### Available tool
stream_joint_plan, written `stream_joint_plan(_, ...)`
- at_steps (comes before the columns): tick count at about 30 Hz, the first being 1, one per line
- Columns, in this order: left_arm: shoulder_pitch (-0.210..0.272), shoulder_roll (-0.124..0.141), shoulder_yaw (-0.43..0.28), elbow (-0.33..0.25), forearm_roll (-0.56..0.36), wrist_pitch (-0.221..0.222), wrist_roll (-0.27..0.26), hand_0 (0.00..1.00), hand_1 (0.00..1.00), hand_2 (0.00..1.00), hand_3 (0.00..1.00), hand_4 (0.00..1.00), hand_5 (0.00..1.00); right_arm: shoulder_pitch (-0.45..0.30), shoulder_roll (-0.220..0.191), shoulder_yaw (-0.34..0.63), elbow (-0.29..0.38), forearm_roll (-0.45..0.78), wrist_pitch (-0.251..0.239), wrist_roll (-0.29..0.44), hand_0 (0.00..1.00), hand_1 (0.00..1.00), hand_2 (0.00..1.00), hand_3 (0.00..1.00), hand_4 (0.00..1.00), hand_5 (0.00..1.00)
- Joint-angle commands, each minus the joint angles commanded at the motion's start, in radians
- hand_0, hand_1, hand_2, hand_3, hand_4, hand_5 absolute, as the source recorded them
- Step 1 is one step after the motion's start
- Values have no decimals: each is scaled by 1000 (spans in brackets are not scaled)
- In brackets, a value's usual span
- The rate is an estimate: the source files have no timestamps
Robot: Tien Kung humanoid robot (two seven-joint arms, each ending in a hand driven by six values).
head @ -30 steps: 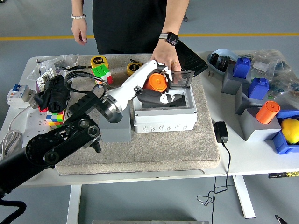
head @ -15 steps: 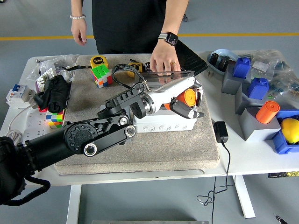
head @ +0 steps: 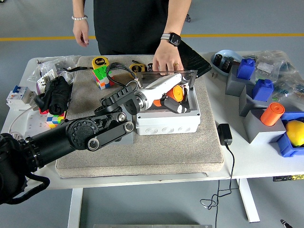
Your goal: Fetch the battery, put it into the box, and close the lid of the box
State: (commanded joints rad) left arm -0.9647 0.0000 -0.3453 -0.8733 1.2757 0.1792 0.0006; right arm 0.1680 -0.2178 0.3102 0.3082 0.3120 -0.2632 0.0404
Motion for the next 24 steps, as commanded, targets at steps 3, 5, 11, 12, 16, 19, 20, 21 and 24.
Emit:
stream_joint_plan(3, 1, 0, 1, 5, 3, 1, -6, 164, 176, 208, 263, 963, 16, 1, 0, 3, 1, -3, -2, 0, 665, 636, 631, 531, 858, 411)
stream_joint_plan(5, 1, 0, 1, 8, 6, 1, -6, 193, 269, 296, 320, 998, 33, 2, -1, 5, 2, -6, -3, 0, 665, 636, 630, 531, 858, 410)
stream_joint_plan(11, 0, 0, 4, 18, 21, -2, -1, 212, 315, 345, 406, 998, 51, 3, -2, 8, 5, -12, -6, 2, 663, 635, 631, 531, 858, 410)
stream_joint_plan(12, 0, 0, 5, 19, 22, -2, -1, 212, 315, 345, 406, 998, 51, 3, -2, 8, 5, -12, -5, 2, 663, 635, 631, 531, 858, 410)
stream_joint_plan(16, 4, 0, 6, 16, 28, -4, 2, 240, 376, 393, 458, 998, 63, 0, -1, 6, 5, -12, -4, 2, 663, 636, 630, 532, 858, 410)
stream_joint_plan(19, 5, 0, 0, 11, 32, -6, 2, 240, 376, 393, 458, 998, 63, 0, -1, 8, 5, -13, -4, 3, 663, 636, 630, 532, 858, 410)
stream_joint_plan(20, 6, 0, -2, 9, 33, -6, 1, 240, 376, 393, 458, 998, 63, 0, 0, 9, 5, -13, -4, 3, 663, 636, 630, 532, 858, 410)
stream_joint_plan(21, 6, 0, -4, 8, 33, -6, 0, 240, 376, 393, 458, 998, 63, 0, 0, 10, 5, -13, -4, 4, 663, 636, 630, 532, 858, 410)
stream_joint_plan(24, 8, 0, -16, -2, 39, -10, -1, 371, 521, 527, 531, 998, 63, 1, 0, 16, 6, -18, -6, 5, 663, 635, 630, 530, 858, 411)
